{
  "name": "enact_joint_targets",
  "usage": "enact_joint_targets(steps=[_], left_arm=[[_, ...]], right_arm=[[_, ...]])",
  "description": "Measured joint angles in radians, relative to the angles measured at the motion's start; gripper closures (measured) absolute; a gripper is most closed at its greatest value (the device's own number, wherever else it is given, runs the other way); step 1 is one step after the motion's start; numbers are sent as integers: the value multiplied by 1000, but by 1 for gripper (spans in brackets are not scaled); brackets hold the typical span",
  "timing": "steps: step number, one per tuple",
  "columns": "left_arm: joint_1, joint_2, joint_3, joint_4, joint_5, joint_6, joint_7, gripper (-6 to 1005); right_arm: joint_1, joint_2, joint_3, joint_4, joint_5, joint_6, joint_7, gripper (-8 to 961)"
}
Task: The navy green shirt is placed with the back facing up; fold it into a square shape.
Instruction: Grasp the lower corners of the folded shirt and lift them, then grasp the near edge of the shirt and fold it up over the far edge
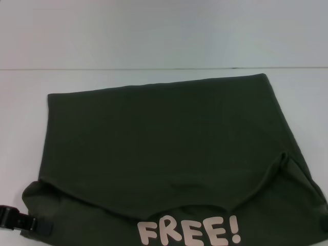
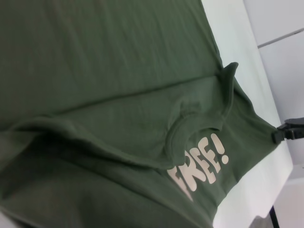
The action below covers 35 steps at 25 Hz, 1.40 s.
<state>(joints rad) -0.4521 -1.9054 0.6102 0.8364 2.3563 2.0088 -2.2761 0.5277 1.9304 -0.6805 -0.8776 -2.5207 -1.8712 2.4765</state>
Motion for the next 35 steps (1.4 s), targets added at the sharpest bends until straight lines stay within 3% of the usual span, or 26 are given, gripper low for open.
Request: enact_joint_targets(steps=[5,10,16,20,26,31,35], left_arm=[[-11,5,-38,-5,-32,20,15,960],[-79,28,-149,-37,-60,-6,-6,959],[-149,40,-202,-81,-61,-226,-112,959],[-193,24,-194,-122,-58,-390,-145,960],[-235,-4,-151,-184,-51,-624,-156,960],[-242,-46,-147,-160,-59,-776,-167,960],[-243,-51,-145,-156,-55,-827,-204,960]], right_arm=[[16,-4,110,6,36,-30,-57,907],[34,-19,200,10,211,-24,-76,906],[53,-29,242,85,375,244,-74,905],[104,-5,222,152,381,492,-99,904],[187,17,53,288,376,883,-141,903],[219,47,-42,288,375,1048,-135,902],[254,59,-64,284,375,1127,-138,901]])
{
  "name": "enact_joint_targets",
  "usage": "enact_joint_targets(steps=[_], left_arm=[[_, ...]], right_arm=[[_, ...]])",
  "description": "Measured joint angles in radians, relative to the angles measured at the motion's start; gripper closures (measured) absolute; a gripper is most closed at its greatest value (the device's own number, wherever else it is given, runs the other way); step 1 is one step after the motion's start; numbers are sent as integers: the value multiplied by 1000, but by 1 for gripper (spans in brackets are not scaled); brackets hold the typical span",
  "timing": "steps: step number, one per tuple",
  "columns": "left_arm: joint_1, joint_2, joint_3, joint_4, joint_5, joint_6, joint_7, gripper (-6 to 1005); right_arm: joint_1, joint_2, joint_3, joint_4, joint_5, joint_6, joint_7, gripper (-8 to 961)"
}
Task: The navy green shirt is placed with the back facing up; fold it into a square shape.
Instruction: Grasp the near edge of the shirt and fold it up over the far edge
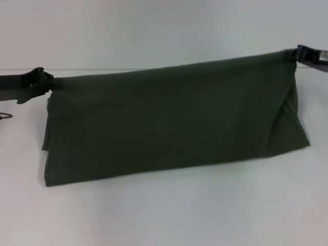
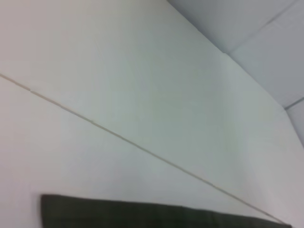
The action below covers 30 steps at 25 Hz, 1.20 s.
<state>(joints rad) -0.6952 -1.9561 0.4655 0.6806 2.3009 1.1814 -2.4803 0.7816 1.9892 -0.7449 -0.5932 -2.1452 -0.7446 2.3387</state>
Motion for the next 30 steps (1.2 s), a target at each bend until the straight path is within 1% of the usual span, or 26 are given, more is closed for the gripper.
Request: enact_joint_targets(steps=[7,13,18,23,26,30], left_arm=[[-4,-1,0,-1,1,-42,-3,960],[-9,-7,7,-8,1,-81,2,959],[-16,-9,22,-12,2,-115,5,959],[-26,-9,61,-25,2,-161,1,959],[-39,-6,71,-47,-1,-180,5,959],[-46,-9,73,-49,-4,-208,4,959]], right_arm=[[47,23,-125,17,1,151,-4,900],[76,46,-203,77,-5,296,-4,899],[84,53,-213,98,-12,336,-4,898],[76,49,-207,100,-11,350,1,897],[76,48,-208,100,-11,354,-2,896],[84,48,-215,101,-17,364,-3,896]])
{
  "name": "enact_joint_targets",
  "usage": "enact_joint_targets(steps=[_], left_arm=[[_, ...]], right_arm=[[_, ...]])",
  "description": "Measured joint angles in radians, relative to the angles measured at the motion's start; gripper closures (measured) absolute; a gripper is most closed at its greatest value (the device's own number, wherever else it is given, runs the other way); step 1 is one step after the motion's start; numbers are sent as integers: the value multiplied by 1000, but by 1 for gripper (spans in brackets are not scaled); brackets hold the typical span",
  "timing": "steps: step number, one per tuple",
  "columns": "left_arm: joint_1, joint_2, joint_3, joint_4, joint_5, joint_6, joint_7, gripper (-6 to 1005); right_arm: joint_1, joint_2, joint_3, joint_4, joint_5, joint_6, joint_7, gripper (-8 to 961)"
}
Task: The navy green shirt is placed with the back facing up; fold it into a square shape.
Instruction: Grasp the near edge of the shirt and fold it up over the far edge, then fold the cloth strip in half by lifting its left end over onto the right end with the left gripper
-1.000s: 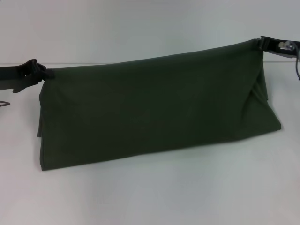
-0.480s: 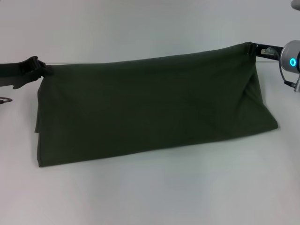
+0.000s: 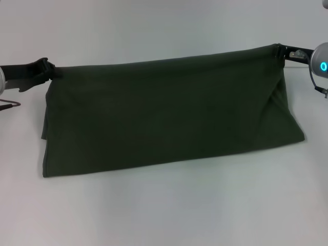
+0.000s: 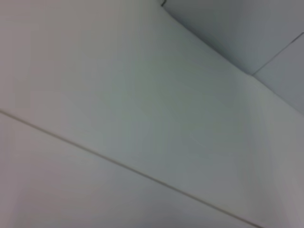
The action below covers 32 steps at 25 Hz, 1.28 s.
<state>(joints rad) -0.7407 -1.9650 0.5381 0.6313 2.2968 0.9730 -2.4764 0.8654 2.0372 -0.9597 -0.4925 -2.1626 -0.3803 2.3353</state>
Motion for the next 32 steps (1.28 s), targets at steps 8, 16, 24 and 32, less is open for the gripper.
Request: enact_joint_targets(steps=[8,16,24,32], left_arm=[[-7,-10,-6,-5,-1,-35,-8,730],[68,-19,-9,37,-100,63,4,578],[230,-22,-13,46,-329,397,62,525],[338,-52,-73,-50,-408,484,23,532]], right_arm=[[31,-10,3,2,-78,21,8,728],[-61,-57,131,-100,-75,-236,34,498],[-261,-54,273,-245,100,-605,12,366],[-317,-68,274,-230,152,-706,-16,368]])
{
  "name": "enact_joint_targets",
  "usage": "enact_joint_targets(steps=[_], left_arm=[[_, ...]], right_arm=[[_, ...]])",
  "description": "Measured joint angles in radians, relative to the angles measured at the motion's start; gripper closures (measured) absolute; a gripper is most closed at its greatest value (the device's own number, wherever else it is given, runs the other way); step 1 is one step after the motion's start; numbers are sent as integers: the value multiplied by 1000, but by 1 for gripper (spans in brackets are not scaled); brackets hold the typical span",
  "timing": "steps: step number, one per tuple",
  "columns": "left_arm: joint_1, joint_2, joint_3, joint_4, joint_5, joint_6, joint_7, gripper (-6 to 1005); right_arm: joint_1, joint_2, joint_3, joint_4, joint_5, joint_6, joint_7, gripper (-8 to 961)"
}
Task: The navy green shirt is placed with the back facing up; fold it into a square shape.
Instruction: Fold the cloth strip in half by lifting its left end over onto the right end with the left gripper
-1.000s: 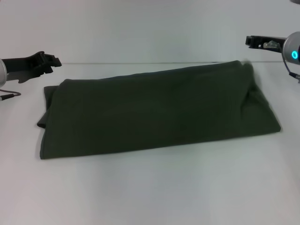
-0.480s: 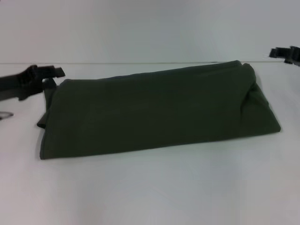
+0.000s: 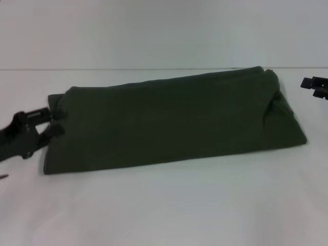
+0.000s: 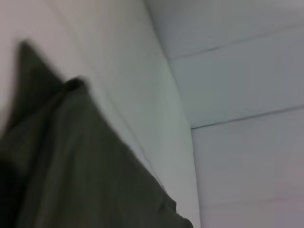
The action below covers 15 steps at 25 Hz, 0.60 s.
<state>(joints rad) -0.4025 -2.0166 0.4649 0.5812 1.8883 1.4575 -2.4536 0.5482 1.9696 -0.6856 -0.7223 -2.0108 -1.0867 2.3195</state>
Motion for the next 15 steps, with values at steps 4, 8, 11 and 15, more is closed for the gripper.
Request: enact_joint_targets(steps=[4,8,11,15], left_arm=[[25,-26,-17,-33,-3,-45,-5,533],[48,-21,-15,-50,7,-60,-27,533],[70,-14,-15,-45,25,-58,-69,533],[91,-11,-16,-36,38,-74,-130,532]], right_arm=[[5,0,-1,8,0,-1,-3,369],[10,0,-7,8,0,-2,-10,370],[11,1,-9,8,0,-3,-10,371],[7,5,-5,8,0,-2,-10,372]])
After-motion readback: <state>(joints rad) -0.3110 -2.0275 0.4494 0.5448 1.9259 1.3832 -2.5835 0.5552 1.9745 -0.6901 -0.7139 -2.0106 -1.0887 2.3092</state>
